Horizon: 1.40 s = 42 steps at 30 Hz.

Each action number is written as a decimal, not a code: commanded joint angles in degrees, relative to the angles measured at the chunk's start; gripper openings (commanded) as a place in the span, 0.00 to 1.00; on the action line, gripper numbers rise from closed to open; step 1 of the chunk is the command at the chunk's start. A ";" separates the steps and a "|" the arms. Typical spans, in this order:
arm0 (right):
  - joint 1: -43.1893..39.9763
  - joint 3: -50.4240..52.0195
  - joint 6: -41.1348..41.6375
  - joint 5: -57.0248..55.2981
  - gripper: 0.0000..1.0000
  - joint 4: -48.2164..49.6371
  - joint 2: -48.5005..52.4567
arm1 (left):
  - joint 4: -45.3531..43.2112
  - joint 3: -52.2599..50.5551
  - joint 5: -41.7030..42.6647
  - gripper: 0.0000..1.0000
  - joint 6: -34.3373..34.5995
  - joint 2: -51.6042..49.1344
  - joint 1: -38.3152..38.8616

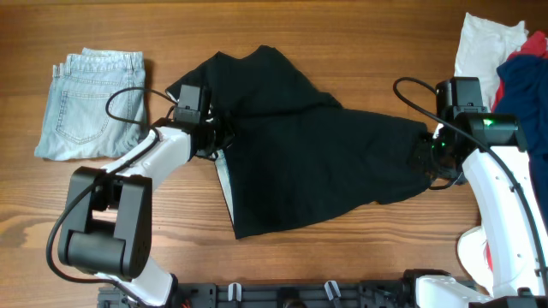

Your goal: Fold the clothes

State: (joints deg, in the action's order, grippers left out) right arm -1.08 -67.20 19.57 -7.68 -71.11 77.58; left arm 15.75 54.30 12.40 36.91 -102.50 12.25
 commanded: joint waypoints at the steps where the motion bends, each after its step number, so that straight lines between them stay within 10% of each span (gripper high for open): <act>1: -0.28 0.22 -0.50 0.50 0.61 -0.04 0.22 | -2.38 -2.32 1.46 0.68 -0.28 -3.43 0.90; 5: -0.28 0.22 -0.50 0.50 0.62 0.09 0.22 | -3.34 -2.34 3.93 0.64 -0.39 -3.43 1.16; 11: -0.28 0.22 -0.50 0.48 0.62 0.26 0.22 | -3.19 -2.32 6.29 0.22 -0.70 -3.43 1.09; 18: -0.28 0.22 -0.52 0.48 0.62 0.55 0.22 | -2.71 -2.32 6.25 0.04 -1.86 -3.39 1.09; 42: -0.28 0.22 -1.31 2.21 0.65 2.86 0.22 | 20.50 -2.32 4.79 0.04 -11.26 6.14 -11.98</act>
State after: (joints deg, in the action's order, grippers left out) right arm -1.08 -67.20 19.53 -7.64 -69.30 77.58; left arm 34.85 52.71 16.23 30.13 -97.67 2.63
